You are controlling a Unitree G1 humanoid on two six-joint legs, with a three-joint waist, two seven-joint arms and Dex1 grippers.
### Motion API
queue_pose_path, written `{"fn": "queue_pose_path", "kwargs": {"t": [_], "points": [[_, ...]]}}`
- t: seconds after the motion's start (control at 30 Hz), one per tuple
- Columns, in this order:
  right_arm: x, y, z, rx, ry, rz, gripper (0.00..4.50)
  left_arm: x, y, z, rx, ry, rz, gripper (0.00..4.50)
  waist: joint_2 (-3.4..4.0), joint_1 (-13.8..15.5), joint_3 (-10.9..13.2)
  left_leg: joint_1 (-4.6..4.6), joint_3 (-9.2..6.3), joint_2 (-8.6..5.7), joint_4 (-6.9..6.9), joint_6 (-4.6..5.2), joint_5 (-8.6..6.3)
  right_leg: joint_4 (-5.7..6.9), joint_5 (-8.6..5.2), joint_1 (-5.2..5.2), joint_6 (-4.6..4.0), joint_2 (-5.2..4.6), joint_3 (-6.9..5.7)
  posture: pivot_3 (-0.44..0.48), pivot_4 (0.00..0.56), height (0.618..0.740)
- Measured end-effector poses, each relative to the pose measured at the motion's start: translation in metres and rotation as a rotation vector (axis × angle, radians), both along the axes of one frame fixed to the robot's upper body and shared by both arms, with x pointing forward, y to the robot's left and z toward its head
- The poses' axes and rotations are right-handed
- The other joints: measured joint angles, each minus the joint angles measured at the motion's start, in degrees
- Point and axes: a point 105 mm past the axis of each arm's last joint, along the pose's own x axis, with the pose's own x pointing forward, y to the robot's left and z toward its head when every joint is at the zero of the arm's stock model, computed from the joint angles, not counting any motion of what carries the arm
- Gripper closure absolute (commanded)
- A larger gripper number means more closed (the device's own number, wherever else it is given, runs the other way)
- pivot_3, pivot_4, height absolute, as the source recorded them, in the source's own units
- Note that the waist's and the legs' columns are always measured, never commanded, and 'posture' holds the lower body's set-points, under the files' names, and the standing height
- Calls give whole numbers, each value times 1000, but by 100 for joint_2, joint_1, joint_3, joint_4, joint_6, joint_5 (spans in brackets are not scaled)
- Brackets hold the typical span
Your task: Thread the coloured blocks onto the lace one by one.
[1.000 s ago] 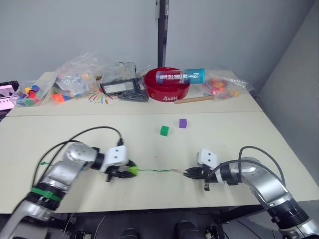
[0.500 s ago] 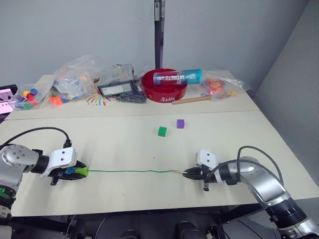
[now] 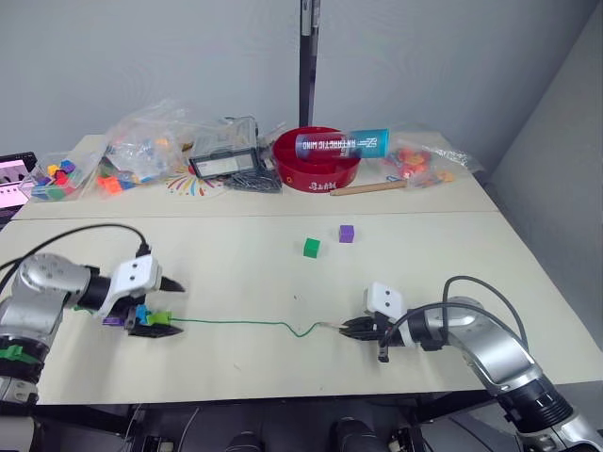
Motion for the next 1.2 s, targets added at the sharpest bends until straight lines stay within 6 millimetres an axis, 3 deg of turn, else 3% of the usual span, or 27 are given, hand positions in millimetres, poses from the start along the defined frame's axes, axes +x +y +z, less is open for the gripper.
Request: {"fn": "queue_pose_path", "kwargs": {"t": [0.07,0.13,0.27,0.4,0.63,0.87,0.97,1.2], "points": [[-1,4,0,10,11,-8,4500,-4,-24,15,-59,-8,-51,38,1,-4,1,-1,0,-2,0,0,0,-1,-2,1,3,-2,0,0,150,731],[-2,12,2,24,13,-7,4500,-10,-50,18,-127,0,-102,38,4,-3,2,0,0,-4,0,0,0,-1,-2,1,4,-4,2,0,150,731],[-3,26,4,47,13,1,4500,-19,-101,-5,-254,46,-163,38,3,4,3,1,-2,-6,1,0,0,0,-2,3,3,-4,1,0,150,731],[-3,31,3,52,16,-3,4500,-17,-130,-26,-305,43,-159,38,-5,42,7,0,-4,-10,4,0,0,0,0,3,3,-6,1,0,150,731],[-2,34,6,57,6,-14,4500,-10,-158,-51,-328,38,-170,38,-6,95,7,-1,-4,-17,6,0,0,-4,1,5,4,-12,0,0,150,731],[-3,36,7,55,6,-24,4500,0,-165,-64,-325,34,-171,38,-6,92,7,-1,-4,-17,6,0,0,-4,1,6,5,-12,0,0,150,731],[-3,36,8,54,6,-25,4500,1,-165,-66,-323,36,-171,819,-5,92,7,-1,-5,-17,6,-1,1,-3,1,6,5,-12,0,0,150,731],[-4,36,8,54,6,-26,4500,1,-167,-65,-332,38,-177,3146,-5,91,7,0,-6,-17,7,0,1,-3,1,7,5,-13,0,0,150,731]]}}
